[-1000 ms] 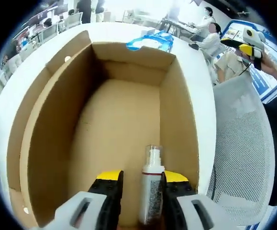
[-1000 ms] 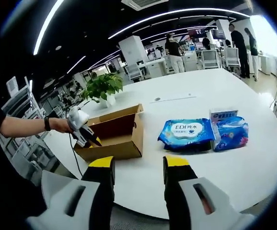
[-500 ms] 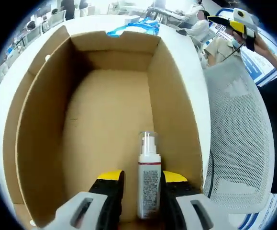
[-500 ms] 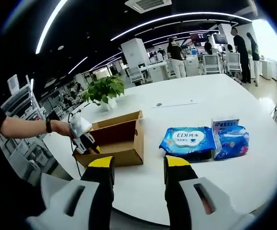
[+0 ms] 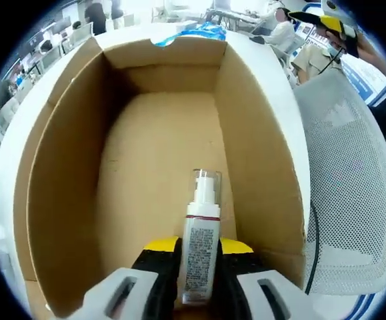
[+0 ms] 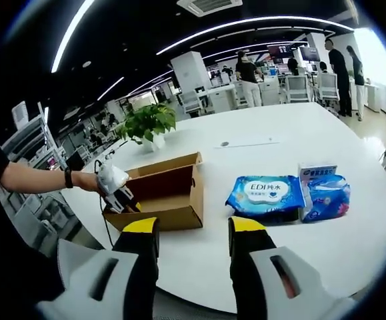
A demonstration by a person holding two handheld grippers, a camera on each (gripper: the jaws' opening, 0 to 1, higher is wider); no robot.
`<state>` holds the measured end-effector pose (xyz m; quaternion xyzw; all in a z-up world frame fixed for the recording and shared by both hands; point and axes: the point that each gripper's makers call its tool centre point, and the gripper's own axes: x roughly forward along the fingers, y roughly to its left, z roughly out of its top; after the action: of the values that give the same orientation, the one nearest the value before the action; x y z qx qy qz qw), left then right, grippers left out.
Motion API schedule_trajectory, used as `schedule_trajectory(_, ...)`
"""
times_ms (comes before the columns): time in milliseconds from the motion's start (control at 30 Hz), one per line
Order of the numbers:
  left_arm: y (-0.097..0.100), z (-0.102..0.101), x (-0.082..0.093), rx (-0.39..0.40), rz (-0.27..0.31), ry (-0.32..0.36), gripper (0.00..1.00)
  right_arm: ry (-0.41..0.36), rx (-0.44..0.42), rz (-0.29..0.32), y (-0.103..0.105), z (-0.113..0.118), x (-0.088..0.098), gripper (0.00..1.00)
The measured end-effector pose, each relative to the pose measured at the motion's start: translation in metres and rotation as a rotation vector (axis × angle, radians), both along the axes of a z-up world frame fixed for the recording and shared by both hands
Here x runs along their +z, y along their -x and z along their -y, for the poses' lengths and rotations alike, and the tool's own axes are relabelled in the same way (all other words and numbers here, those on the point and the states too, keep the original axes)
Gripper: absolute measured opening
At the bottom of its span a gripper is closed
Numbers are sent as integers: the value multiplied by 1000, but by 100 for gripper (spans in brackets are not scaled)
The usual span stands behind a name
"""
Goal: Operate the shoe box by opening the lid, removing the specified soft item, and placing it in the target area until the item is outside and the box remains undamaged.
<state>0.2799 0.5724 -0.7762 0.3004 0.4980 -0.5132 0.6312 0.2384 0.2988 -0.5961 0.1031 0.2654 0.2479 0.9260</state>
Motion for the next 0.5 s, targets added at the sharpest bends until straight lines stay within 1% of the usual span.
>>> schedule_trajectory(100, 3, 2, 1, -22, 25, 2, 20, 5, 10, -3, 0, -2, -1, 39)
schedule_trajectory(167, 4, 2, 2, -33, 27, 9, 20, 5, 12, -3, 0, -3, -1, 39)
schedule_trajectory(333, -3, 4, 10, 6, 40, 41, 20, 2, 27, -5, -1, -7, -2, 39)
schedule_trajectory(400, -6, 5, 14, 29, 40, 64, 19, 7, 49, -9, -1, -11, -5, 40)
schedule_trajectory(500, -10, 7, 20, 39, 55, 77, 19, 14, 89, -10, -1, -19, -7, 41)
